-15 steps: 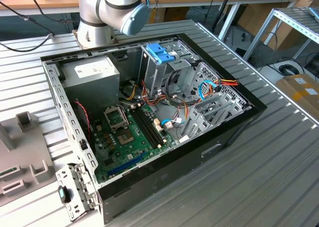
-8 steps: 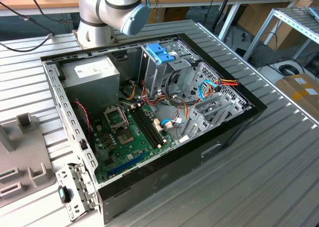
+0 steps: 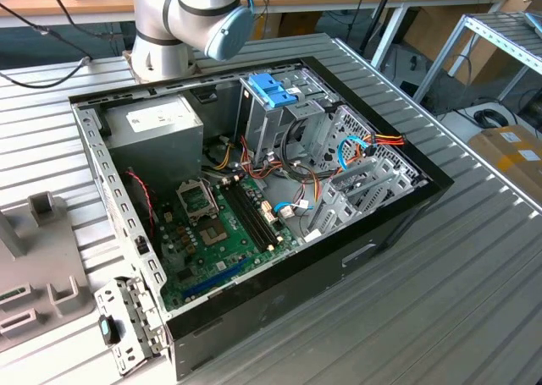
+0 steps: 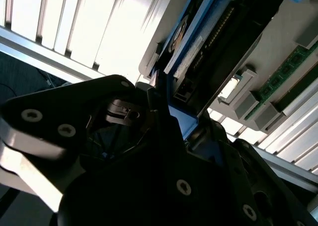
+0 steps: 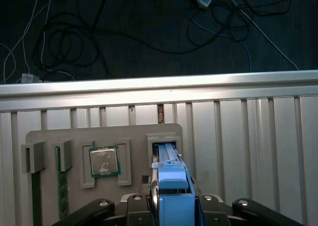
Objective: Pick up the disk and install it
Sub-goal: 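Pick up the disk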
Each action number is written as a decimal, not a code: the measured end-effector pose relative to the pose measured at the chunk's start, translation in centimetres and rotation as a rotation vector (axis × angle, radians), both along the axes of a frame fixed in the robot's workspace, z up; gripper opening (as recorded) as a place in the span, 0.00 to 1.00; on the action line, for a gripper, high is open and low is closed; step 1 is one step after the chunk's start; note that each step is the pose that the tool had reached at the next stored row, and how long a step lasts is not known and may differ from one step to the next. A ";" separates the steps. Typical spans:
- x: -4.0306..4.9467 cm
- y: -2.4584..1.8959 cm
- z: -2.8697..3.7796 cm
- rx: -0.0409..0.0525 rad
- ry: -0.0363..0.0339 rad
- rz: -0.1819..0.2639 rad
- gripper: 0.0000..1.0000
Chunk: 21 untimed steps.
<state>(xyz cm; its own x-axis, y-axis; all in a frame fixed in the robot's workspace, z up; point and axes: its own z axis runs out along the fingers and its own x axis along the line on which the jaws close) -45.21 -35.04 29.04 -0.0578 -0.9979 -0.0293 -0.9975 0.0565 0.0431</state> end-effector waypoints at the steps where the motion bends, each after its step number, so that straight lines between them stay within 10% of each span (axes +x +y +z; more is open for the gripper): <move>1: 0.00 0.00 -0.01 0.0000 0.0000 0.000 0.38; 21: 0.00 0.00 0.94 0.0000 0.0001 0.000 0.38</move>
<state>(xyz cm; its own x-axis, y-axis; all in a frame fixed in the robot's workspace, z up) -45.21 -35.04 29.98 -0.0578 -0.9979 -0.0293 -0.9975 0.0565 0.0432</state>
